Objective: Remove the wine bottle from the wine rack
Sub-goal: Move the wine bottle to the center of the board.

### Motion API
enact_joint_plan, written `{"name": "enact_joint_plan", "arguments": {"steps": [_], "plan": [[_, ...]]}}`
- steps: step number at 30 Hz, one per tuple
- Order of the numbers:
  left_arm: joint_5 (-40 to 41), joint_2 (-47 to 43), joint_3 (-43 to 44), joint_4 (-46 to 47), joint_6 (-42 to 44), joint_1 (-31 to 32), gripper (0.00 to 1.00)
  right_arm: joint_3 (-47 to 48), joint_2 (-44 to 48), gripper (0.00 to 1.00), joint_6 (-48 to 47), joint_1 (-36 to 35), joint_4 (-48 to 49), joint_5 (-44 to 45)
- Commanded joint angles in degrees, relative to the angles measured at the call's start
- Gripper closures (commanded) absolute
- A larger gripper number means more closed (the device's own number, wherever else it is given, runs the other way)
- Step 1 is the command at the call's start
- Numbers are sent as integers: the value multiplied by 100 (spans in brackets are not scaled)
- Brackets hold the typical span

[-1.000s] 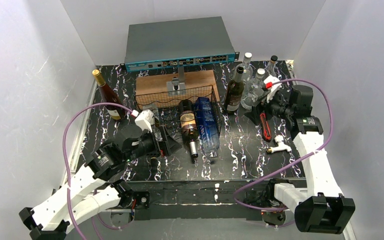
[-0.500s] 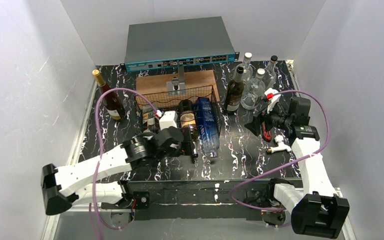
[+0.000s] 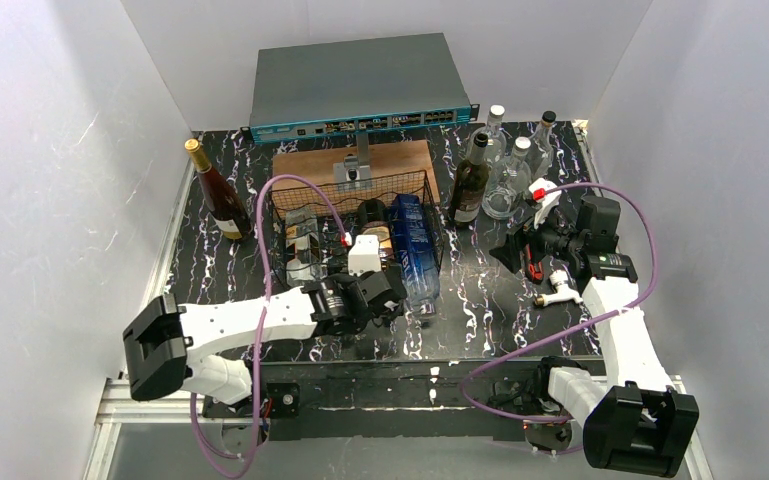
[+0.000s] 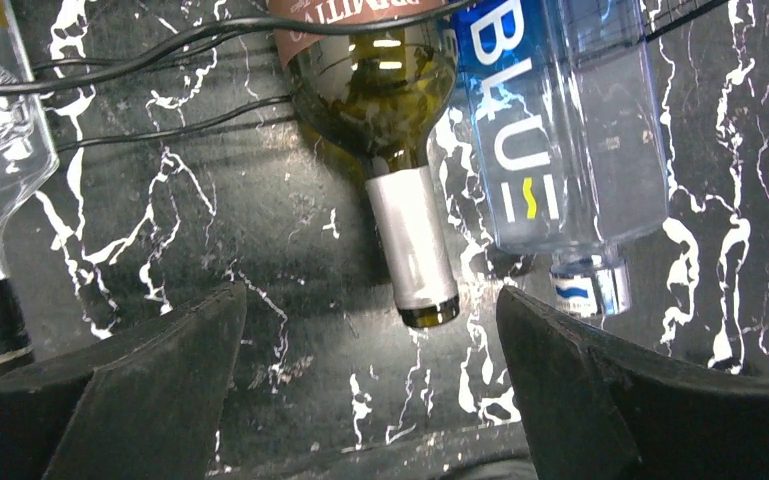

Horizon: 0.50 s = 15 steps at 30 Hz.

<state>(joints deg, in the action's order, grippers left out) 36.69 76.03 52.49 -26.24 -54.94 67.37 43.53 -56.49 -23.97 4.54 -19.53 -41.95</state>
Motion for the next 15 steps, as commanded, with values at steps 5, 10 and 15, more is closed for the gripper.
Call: {"name": "enact_joint_plan", "arguments": {"steps": [5,10,15], "plan": [[819,746,-71,681,-293,13,10,-2,129,0,-29,32,160,47],[946,1082,-61,886,-451,-41,18,-3,134,0,-51,32,136,74],[917,1388,-13,982,-552,-218,24,-2,138,0,-69,38,117,78]]}}
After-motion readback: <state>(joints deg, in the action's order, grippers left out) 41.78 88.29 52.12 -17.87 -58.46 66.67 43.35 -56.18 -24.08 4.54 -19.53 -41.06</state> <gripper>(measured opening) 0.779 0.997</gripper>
